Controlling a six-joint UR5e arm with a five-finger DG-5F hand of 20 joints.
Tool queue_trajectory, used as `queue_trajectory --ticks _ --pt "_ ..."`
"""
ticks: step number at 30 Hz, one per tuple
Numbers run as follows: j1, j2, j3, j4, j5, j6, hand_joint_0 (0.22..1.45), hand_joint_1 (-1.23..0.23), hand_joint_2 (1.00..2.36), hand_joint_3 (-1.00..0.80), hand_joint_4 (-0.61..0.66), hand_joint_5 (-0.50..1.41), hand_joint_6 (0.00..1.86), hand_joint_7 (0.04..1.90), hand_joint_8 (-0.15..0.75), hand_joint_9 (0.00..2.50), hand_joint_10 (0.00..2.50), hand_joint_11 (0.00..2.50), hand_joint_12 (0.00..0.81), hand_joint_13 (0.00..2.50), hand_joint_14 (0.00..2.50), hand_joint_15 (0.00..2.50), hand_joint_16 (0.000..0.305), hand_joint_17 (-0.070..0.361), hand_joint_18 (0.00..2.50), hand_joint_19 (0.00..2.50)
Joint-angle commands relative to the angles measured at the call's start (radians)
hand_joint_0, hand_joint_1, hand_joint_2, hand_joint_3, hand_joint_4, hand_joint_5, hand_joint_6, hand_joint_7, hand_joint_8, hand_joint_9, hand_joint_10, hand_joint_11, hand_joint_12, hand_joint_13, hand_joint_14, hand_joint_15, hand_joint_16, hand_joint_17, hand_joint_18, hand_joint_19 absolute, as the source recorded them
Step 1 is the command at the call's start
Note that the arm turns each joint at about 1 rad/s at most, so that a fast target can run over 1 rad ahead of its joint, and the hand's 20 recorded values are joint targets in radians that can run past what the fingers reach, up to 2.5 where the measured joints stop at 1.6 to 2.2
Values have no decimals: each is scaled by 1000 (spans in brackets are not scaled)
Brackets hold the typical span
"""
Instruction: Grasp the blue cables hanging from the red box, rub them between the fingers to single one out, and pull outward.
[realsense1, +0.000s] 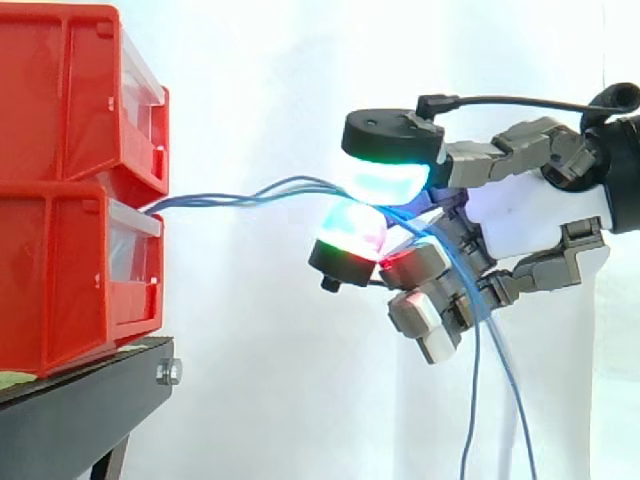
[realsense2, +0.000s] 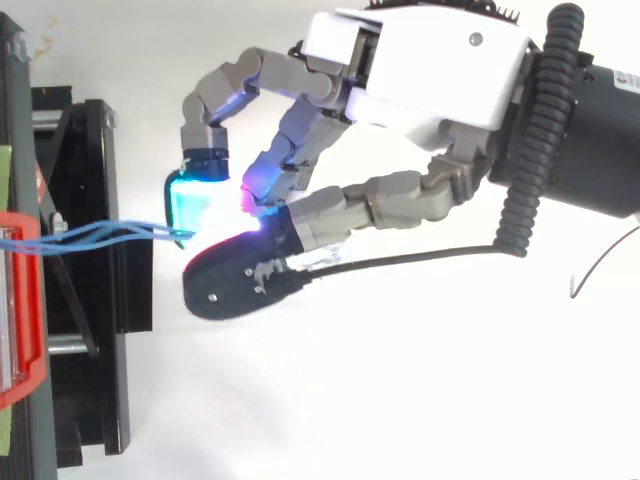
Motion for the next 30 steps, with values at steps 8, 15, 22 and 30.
queue_trajectory --ticks 8,15,22,30 --pt "0 0 0 -2 0 0 752 -900 1000 -500 -72 -181 931 1032 211 1093 15 1322 328 938 32 936 40 91 781 699" --pt "0 0 0 -2 0 4 492 -851 1000 -500 52 -161 909 980 245 1154 12 1340 366 974 31 953 45 102 803 752" --pt "0 0 0 -3 0 2 406 -704 1000 -500 86 -161 892 955 296 1186 10 1312 412 1001 26 949 55 124 841 759" --pt "0 0 0 -3 0 0 583 -680 1003 -461 57 -169 878 1019 235 1143 17 1344 348 959 32 975 43 97 734 829"
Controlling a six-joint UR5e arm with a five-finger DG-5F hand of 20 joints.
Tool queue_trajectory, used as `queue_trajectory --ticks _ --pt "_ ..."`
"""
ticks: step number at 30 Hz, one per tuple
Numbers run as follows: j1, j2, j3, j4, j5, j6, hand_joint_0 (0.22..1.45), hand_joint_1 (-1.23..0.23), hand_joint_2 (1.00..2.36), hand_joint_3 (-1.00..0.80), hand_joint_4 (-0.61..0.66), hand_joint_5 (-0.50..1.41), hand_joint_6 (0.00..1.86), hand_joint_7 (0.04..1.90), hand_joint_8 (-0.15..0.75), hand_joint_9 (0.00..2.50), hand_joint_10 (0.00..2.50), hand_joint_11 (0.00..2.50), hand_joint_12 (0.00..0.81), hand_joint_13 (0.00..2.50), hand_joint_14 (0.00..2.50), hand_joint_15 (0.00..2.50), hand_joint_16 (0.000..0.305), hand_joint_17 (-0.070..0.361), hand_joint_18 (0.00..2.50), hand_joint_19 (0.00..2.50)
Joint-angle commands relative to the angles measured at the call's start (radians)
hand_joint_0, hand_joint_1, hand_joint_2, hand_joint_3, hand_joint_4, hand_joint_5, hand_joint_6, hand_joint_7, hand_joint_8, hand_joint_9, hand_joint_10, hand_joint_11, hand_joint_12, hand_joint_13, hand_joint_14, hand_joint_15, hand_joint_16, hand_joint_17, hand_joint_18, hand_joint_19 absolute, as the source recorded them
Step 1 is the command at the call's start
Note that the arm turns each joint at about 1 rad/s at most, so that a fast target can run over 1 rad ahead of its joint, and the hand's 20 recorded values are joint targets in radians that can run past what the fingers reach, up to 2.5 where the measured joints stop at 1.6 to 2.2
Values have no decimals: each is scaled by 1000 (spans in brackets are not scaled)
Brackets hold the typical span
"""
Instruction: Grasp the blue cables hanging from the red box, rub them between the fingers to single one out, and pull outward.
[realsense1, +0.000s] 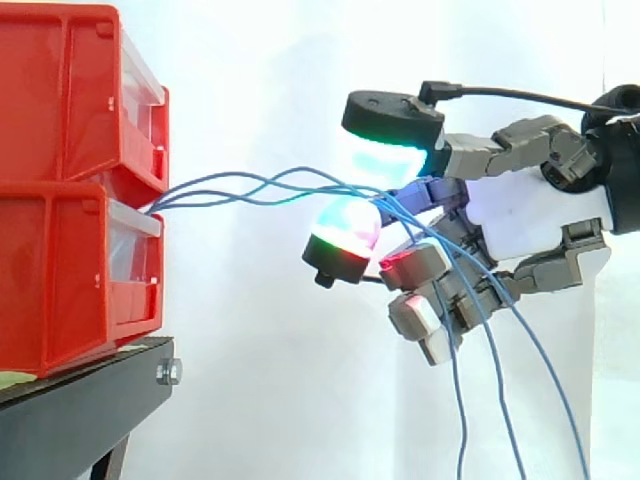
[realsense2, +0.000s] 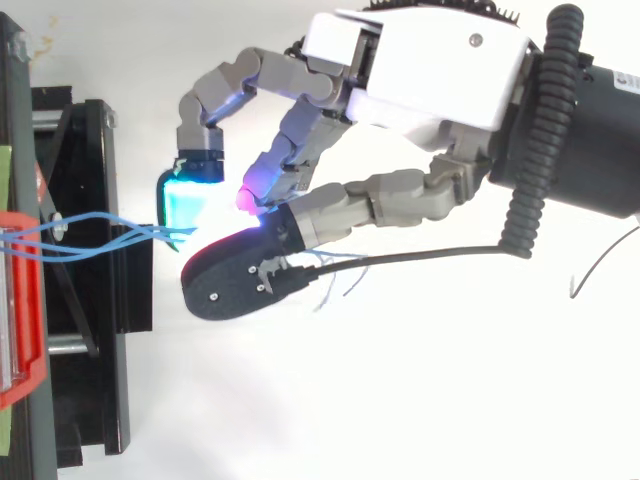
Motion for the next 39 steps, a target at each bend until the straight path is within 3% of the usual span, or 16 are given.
queue_trajectory --ticks 1,5,11,18,30,39 --pt "0 0 0 0 1 0 600 -703 1007 -398 52 -167 879 1032 228 1144 18 1347 345 958 32 977 43 96 734 824" --pt "0 -1 -1 0 1 0 627 -758 1013 -291 35 -168 886 1044 231 1135 16 1345 347 956 31 957 43 96 744 807" --pt "2 0 -1 -2 1 1 753 -866 1000 -500 -77 -180 899 1014 219 1025 20 1211 332 869 31 844 41 92 745 695" --pt "2 0 -1 -26 3 4 793 -888 1000 -500 -205 -182 907 1028 194 974 21 1108 319 787 27 728 38 86 727 651" --pt "0 0 -3 -40 3 11 740 -930 1000 -500 -129 -170 910 1021 190 1004 22 1119 315 784 29 726 37 83 727 668" --pt "2 0 -1 -54 3 20 640 -789 1000 -500 -95 -153 897 997 188 1070 22 1105 322 825 29 743 37 84 726 736"
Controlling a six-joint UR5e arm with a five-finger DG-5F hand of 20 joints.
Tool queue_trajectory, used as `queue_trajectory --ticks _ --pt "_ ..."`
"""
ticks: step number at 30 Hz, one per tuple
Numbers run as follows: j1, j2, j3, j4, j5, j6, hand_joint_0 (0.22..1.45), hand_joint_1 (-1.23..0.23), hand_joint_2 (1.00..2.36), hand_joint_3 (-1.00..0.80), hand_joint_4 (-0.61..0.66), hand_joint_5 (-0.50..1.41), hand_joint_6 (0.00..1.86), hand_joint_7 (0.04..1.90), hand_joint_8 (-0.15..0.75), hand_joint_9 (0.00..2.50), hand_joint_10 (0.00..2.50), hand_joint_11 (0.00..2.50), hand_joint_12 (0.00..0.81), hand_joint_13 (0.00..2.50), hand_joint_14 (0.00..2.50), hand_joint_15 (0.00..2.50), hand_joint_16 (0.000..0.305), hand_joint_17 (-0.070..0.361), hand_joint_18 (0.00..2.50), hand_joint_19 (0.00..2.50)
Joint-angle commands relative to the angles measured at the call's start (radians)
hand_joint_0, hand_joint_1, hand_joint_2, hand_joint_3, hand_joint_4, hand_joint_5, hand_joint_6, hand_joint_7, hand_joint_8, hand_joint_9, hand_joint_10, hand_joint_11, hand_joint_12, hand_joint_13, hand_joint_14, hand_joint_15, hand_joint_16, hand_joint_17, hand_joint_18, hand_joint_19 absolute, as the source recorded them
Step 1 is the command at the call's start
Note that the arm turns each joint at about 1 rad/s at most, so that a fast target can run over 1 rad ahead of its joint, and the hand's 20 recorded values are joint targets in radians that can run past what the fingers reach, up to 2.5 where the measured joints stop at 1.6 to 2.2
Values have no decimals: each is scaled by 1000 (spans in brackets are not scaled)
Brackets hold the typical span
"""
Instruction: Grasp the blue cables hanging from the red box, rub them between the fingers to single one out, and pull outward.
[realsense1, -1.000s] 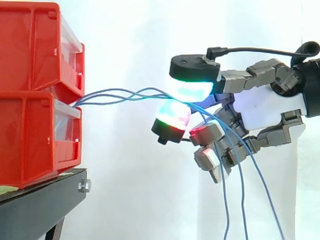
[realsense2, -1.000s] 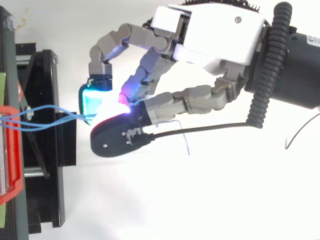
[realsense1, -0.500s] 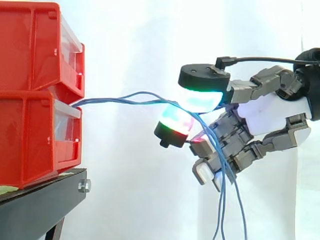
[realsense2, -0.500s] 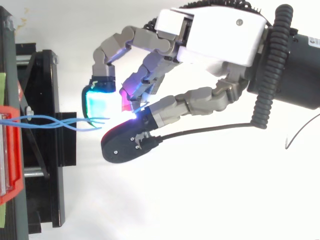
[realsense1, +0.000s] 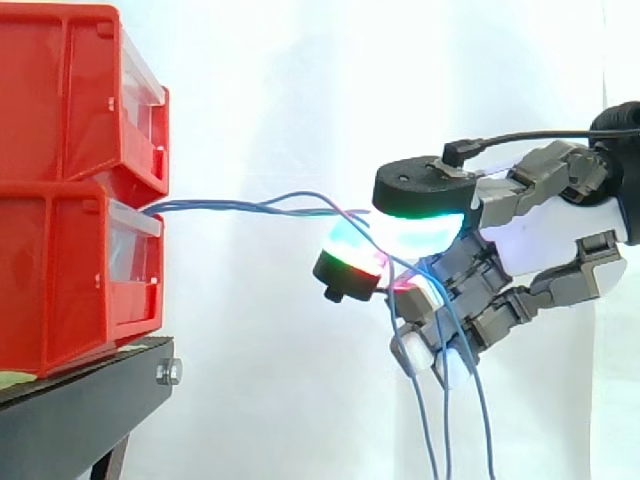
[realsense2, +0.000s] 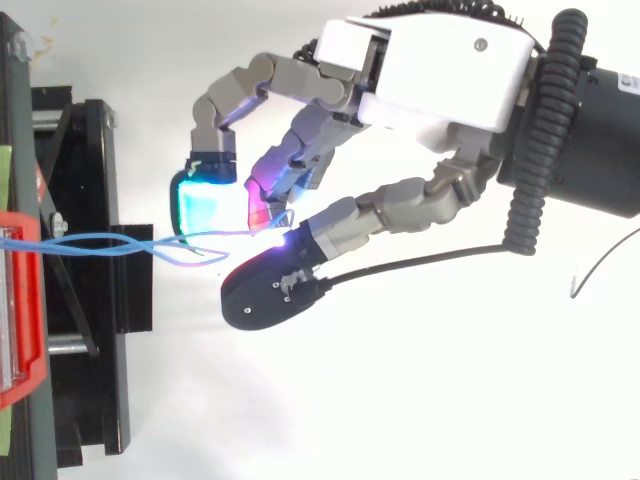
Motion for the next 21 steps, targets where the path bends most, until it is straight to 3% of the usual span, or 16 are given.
queue_trajectory --ticks 1,11,17,21 --pt "0 0 1 -3 0 2 623 -798 1000 -500 -68 -151 887 998 191 1066 23 1117 322 824 29 747 38 84 721 729" --pt "2 0 -2 -3 0 3 501 -908 1000 -500 25 -160 875 975 223 1030 22 1118 346 807 27 744 43 96 735 701" --pt "2 0 -2 -4 0 3 478 -667 1000 -500 34 -157 871 966 244 1055 19 1110 356 819 27 742 45 102 733 735" --pt "2 0 -1 -4 0 3 520 -618 1000 -500 28 -157 866 994 237 1056 25 1102 348 810 29 751 43 96 697 755"
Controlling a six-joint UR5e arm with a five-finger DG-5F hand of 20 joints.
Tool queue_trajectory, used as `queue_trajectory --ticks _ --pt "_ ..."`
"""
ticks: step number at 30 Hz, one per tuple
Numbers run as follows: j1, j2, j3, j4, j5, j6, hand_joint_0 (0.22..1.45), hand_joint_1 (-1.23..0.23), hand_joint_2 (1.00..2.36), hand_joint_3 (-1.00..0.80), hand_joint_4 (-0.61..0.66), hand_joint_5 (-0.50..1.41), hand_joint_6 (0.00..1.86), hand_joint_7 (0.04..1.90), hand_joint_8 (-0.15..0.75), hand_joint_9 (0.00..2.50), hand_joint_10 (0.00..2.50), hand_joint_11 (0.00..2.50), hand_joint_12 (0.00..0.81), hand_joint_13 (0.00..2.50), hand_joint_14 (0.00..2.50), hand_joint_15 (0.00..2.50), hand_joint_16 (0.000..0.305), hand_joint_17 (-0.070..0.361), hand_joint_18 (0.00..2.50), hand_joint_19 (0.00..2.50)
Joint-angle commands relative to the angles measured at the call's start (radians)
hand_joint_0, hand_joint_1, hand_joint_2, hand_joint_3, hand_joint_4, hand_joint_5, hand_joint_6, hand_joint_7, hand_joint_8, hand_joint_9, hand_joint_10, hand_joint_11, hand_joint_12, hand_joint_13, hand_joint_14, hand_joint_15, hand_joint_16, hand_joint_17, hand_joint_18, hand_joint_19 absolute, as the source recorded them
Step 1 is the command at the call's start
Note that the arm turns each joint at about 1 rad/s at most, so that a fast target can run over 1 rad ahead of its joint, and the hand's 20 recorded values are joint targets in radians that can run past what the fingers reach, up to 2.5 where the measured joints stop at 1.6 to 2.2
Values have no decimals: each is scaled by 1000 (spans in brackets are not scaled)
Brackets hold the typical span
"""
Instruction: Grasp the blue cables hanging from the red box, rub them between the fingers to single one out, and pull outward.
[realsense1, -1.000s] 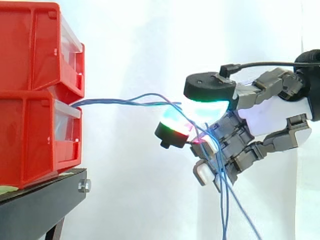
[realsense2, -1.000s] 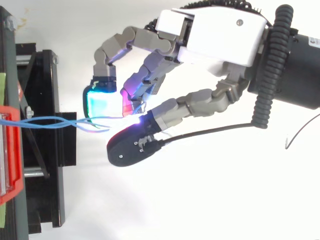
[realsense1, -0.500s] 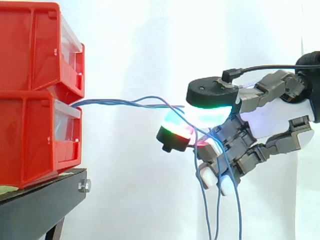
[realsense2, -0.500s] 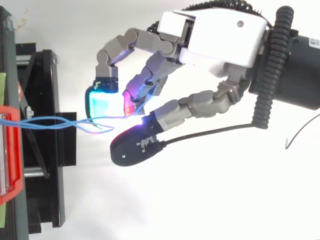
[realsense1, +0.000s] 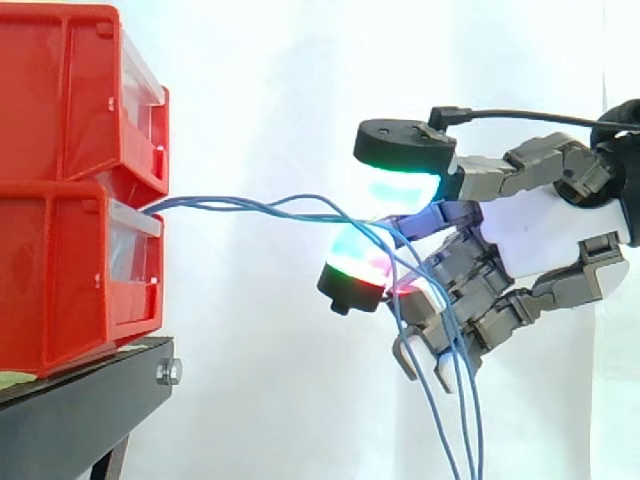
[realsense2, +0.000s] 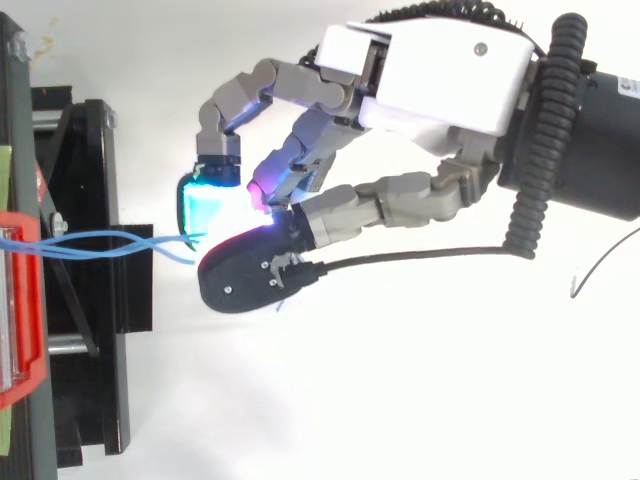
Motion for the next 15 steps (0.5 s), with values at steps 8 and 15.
queue_trajectory --ticks 8,15 --pt "0 0 0 -16 0 14 614 -725 1008 -385 16 -157 872 1073 226 1043 23 1123 337 801 29 763 40 91 668 769" --pt "0 0 0 -34 0 33 675 -829 1014 -307 -42 -172 906 1066 230 1022 23 1116 335 803 27 750 41 92 695 741"
